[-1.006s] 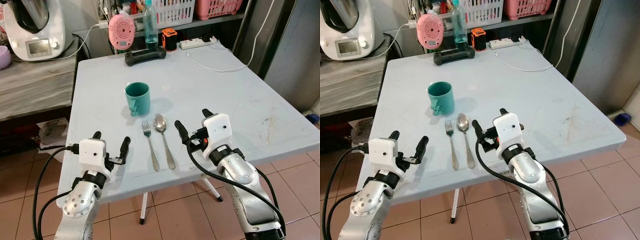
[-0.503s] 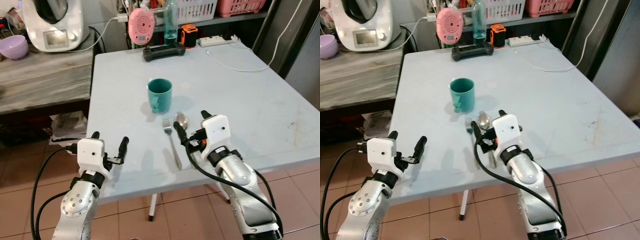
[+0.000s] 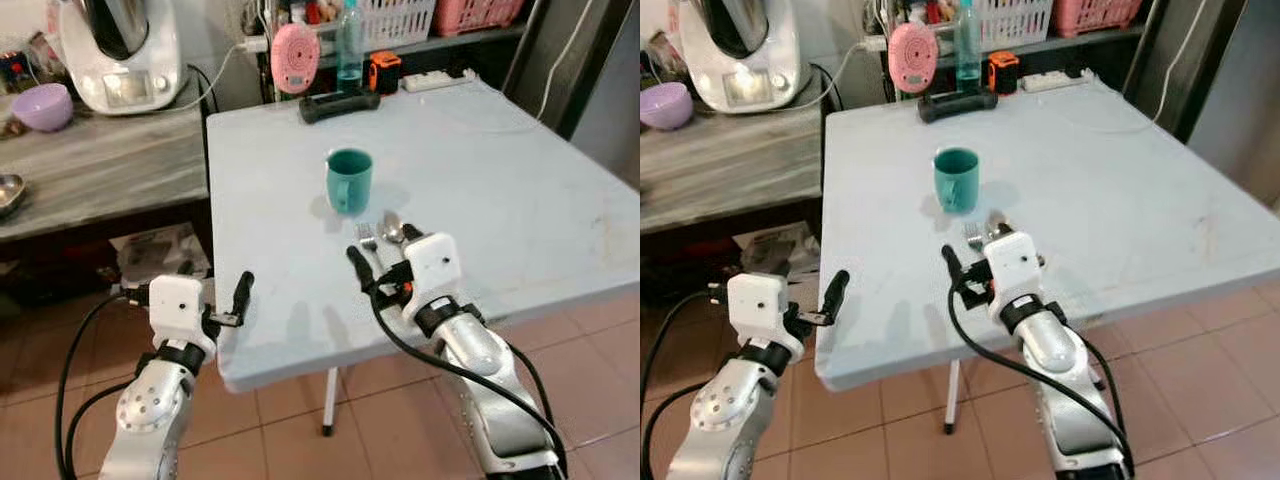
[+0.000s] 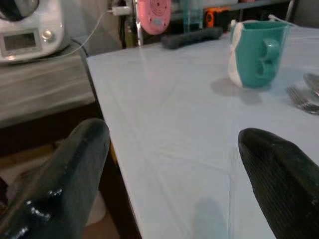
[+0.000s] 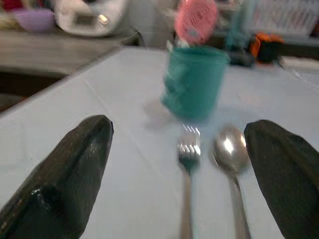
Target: Setting the table
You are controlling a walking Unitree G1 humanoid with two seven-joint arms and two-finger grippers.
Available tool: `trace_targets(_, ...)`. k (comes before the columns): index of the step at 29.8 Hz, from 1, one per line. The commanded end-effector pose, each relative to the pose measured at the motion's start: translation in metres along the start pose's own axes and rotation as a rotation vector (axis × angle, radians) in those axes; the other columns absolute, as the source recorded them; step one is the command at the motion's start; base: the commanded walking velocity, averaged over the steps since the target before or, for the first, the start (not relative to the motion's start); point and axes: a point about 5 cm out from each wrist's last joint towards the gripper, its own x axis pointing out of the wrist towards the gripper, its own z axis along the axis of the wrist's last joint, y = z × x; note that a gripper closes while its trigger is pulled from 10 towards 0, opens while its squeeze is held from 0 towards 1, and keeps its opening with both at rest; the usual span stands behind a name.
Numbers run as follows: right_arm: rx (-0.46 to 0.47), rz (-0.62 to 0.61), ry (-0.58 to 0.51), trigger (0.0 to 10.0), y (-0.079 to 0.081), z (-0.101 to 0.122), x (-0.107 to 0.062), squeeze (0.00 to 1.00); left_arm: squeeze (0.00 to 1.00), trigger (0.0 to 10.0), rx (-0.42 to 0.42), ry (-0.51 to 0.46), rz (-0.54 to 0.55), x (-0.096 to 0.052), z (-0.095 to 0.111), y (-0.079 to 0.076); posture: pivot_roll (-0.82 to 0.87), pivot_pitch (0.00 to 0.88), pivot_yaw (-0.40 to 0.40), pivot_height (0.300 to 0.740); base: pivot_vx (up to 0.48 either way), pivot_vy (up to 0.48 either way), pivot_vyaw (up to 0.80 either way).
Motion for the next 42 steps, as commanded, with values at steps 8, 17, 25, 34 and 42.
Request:
trace_targets(8,-0.049,-0.112,0.048,10.0,-0.012,-0.006,0.000,0.00,0.00,10.0,0.024,-0.002,0.001,-0.002,0.002,0.004,-0.10,0.080,0.110,0.740,0.000,0.000,0.00)
trace_targets(17,-0.058,-0.197,0.087,10.0,-0.025,-0.011,0.002,0.00,0.00,10.0,0.028,0.003,-0.022,0.000,0.001,0.002,-0.10,0.081,0.109,0.740,0.000,0.000,0.00)
trace_targets(25,-0.049,-0.202,0.096,10.0,-0.025,-0.012,0.005,0.00,0.00,10.0,0.034,-0.001,-0.028,0.002,0.002,0.000,-0.10,0.078,0.111,0.740,0.000,0.000,0.00)
trace_targets(34,-0.011,-0.207,0.119,10.0,-0.023,-0.013,0.016,0.00,0.00,10.0,-0.015,0.047,-0.135,0.001,-0.005,-0.010,-0.10,0.085,0.115,0.740,0.000,0.000,0.00)
trace_targets(42,0.032,-0.135,0.162,10.0,-0.010,-0.018,0.033,0.00,0.00,10.0,-0.030,0.067,-0.311,-0.006,-0.004,-0.021,-0.10,0.097,0.116,0.740,0.000,0.000,0.00)
